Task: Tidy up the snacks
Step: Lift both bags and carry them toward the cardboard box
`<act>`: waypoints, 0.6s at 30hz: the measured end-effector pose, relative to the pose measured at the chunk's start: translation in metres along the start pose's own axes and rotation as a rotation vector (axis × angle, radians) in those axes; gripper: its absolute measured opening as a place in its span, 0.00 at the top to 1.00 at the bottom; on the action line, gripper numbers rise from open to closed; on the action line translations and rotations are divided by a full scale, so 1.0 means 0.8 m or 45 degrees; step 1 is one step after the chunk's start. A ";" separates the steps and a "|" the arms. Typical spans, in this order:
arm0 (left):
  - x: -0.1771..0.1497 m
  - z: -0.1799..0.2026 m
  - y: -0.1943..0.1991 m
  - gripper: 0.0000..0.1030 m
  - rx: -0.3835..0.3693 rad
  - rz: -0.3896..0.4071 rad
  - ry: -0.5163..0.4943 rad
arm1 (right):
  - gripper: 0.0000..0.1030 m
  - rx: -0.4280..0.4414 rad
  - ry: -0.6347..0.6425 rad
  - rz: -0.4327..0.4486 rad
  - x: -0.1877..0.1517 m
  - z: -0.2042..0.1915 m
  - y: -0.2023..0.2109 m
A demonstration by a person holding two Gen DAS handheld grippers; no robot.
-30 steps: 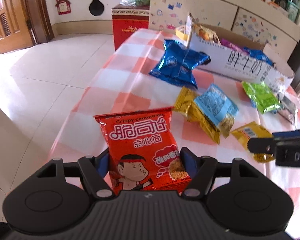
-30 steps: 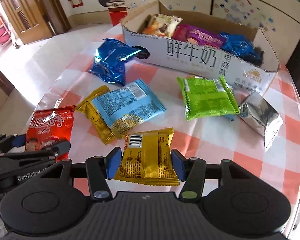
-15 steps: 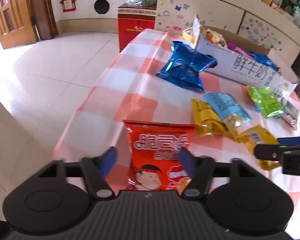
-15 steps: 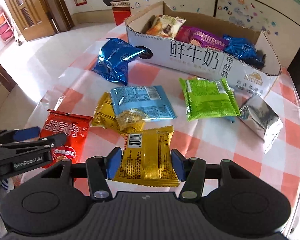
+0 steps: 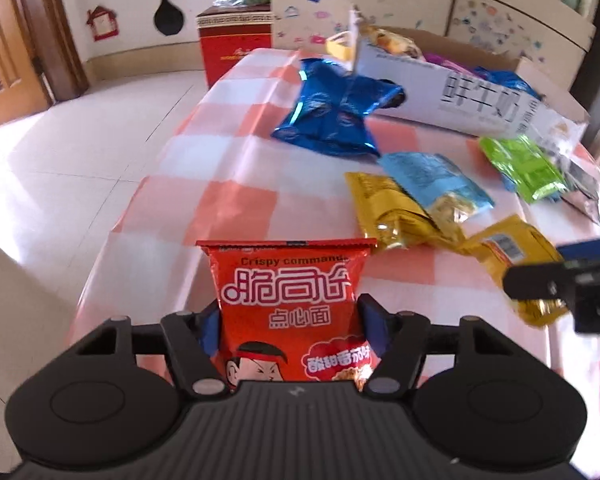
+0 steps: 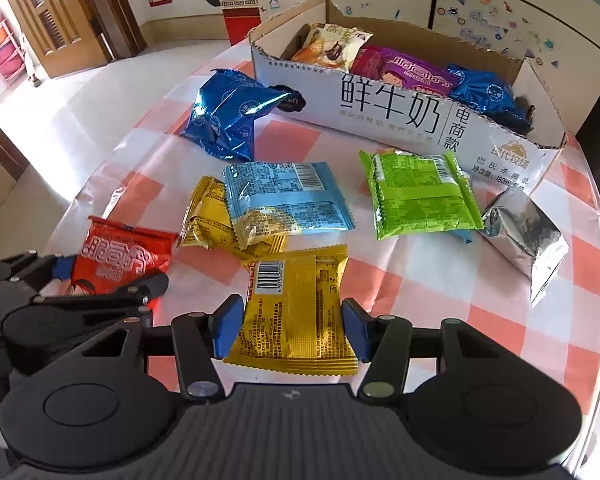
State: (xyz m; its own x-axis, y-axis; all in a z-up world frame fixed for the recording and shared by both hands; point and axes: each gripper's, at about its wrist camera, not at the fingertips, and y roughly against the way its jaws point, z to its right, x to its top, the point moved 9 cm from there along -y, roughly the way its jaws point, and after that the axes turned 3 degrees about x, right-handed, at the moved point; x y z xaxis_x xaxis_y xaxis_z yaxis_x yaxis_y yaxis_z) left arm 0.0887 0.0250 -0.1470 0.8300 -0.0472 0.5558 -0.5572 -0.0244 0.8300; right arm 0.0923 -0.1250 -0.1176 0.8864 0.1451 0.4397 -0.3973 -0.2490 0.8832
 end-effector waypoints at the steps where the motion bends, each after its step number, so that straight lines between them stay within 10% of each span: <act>1: -0.001 0.002 0.001 0.36 0.011 0.009 -0.023 | 0.41 0.002 0.001 0.003 0.000 0.000 0.001; 18: 0.054 -0.004 0.076 0.36 -0.041 0.248 0.083 | 0.49 0.057 0.010 0.139 0.028 -0.006 0.037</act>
State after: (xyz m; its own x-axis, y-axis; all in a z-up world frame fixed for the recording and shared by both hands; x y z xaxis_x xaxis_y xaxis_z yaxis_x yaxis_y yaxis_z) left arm 0.0912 0.0245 -0.0723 0.7069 0.0165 0.7071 -0.7073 0.0110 0.7068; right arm 0.0991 -0.1243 -0.0804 0.8365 0.1220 0.5342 -0.4802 -0.3063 0.8219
